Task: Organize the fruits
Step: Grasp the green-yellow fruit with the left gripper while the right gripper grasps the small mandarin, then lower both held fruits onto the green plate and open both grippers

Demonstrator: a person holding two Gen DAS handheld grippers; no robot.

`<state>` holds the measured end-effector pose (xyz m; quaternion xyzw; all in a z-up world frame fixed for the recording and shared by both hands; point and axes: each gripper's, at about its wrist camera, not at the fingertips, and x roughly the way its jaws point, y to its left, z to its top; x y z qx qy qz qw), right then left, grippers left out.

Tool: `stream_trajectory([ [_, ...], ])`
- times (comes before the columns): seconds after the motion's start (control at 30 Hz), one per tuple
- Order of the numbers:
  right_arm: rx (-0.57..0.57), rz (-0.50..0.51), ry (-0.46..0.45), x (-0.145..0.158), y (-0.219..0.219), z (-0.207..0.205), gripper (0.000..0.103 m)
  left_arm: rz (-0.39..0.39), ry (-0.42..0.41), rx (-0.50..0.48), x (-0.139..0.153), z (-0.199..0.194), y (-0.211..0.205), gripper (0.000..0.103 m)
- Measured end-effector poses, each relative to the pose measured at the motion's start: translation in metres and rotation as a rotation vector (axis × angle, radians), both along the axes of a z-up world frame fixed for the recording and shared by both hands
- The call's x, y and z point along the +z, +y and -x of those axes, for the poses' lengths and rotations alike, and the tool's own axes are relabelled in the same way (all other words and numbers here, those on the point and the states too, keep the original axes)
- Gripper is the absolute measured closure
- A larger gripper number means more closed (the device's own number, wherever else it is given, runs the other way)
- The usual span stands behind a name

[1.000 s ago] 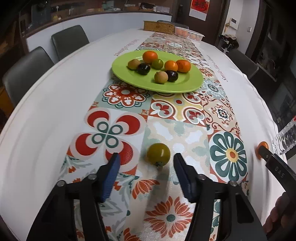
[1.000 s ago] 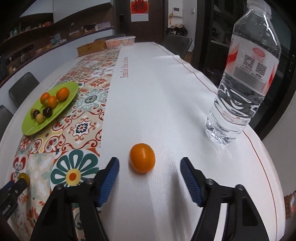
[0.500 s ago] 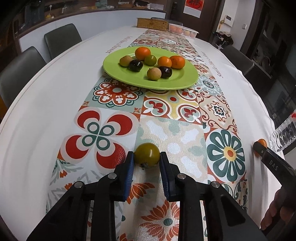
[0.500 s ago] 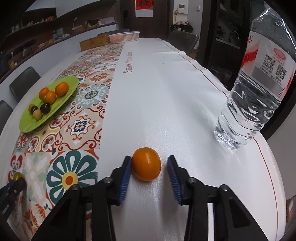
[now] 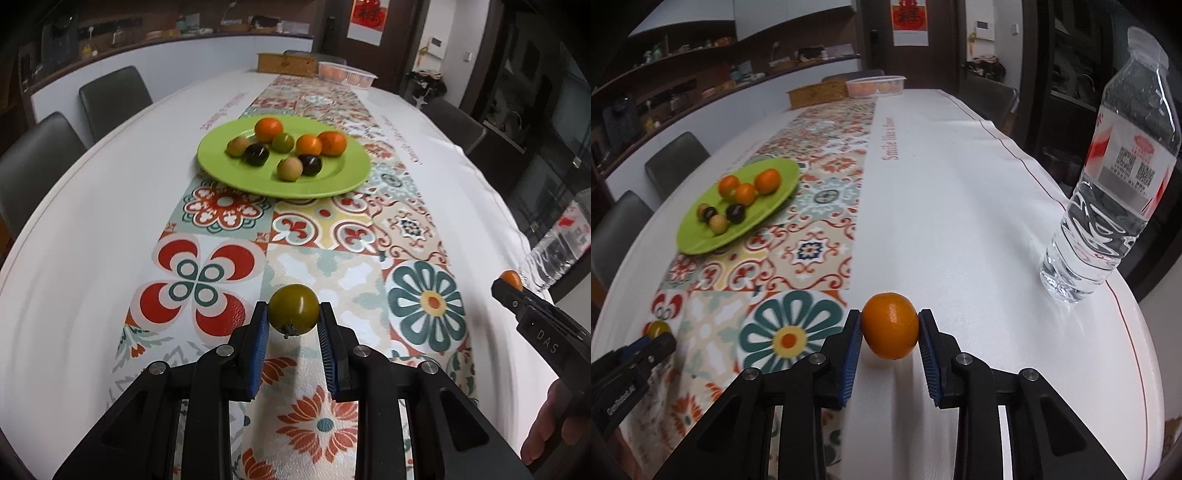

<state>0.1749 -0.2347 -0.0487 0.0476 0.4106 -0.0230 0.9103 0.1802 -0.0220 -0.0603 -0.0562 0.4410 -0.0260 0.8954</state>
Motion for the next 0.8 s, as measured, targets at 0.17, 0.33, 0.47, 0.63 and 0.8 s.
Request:
stream_trajectory([
  [0.17,0.040,-0.022,-0.021,0.012,0.008,0.011,0.071,0.005,-0.035,-0.029,0.013,0.008,-0.002,0.076],
  [0.33,0.085,-0.041,-0.046,0.026,0.017,0.020,0.071,0.012,-0.077,-0.058,0.026,0.015,-0.003,0.076],
  [0.47,0.121,-0.049,-0.069,0.037,0.026,0.023,0.071,0.023,-0.101,-0.071,0.034,0.018,-0.002,0.076],
  [0.63,0.164,-0.050,-0.107,0.051,0.038,0.026,0.071,0.017,-0.148,-0.089,0.049,0.022,0.002,0.076],
  [0.8,0.204,-0.052,-0.144,0.063,0.050,0.023,0.071,0.005,-0.205,-0.107,0.066,0.023,0.005,0.077],
])
